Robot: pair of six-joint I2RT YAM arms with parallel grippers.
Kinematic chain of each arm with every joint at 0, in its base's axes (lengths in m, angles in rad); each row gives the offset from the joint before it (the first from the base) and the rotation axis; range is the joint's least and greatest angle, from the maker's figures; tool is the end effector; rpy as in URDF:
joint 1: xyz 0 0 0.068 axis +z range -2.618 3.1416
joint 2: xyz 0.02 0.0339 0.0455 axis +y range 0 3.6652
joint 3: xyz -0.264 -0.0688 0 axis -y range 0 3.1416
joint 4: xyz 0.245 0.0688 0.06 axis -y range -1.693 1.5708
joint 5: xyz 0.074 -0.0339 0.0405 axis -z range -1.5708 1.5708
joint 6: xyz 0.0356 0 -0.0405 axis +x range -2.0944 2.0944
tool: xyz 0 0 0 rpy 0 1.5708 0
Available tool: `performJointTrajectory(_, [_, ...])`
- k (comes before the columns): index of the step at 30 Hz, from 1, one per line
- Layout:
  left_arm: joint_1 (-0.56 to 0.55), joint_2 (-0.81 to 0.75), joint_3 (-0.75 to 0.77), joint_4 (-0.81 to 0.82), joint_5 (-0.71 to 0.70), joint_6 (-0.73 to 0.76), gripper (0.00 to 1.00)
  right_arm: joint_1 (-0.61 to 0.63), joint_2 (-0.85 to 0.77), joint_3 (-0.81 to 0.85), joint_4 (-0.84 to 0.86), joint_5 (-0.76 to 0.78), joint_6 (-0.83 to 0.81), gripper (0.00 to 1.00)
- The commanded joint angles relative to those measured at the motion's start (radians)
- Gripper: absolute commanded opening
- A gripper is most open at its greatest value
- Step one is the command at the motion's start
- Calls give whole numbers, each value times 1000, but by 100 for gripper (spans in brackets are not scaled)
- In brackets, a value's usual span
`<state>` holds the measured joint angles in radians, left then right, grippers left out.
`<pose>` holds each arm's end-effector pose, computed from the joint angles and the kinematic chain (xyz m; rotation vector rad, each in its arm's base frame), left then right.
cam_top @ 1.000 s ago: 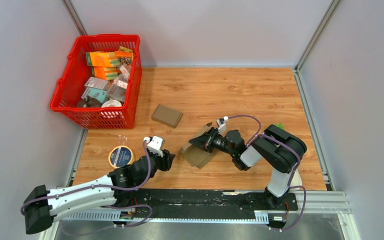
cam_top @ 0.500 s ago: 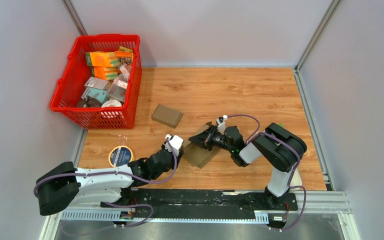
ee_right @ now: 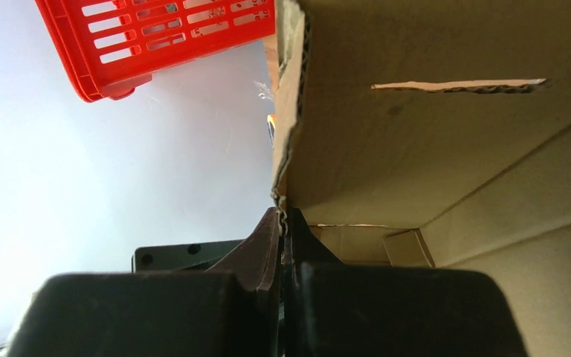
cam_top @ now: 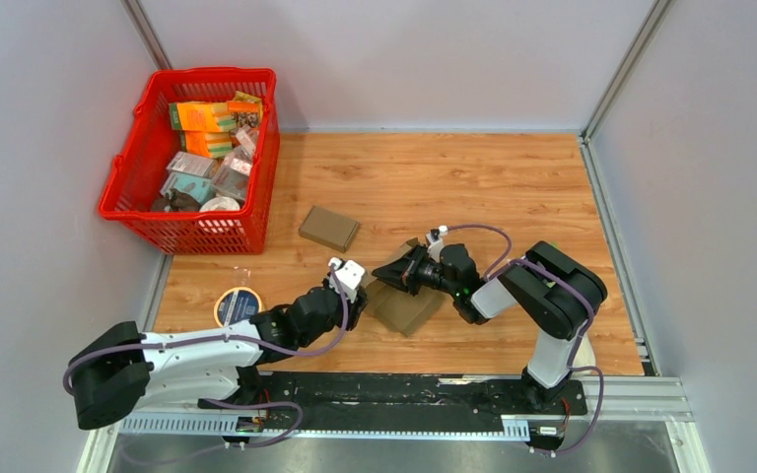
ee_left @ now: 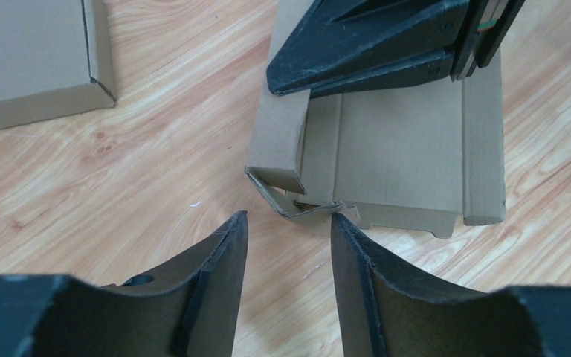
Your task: Fold the paper box
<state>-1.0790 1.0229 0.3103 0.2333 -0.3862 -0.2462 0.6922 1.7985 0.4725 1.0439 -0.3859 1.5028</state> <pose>0.1072 -0.1717 0.1747 0.5996 1.9506 -0.4446 0.2224 0.2017 0.1178 0.5906 2.2242 1.7254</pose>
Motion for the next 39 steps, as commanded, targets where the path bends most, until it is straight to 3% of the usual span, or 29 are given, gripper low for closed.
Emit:
performJointTrajectory(1, [60,-41,10,14,108,-60,54,6,18,15,-30,-34,-23,0])
performJointTrajectory(30, [189,109,69,61,218,-225,54,13,-11,-24,31,-2,-4,0])
performJointTrajectory(34, [185,126,18,165,231,-235,48,13,-30,-54,41,2,-61,0])
performJointTrajectory(39, [153,132,7,173,190,-246,44,13,-18,-103,86,-2,-136,0])
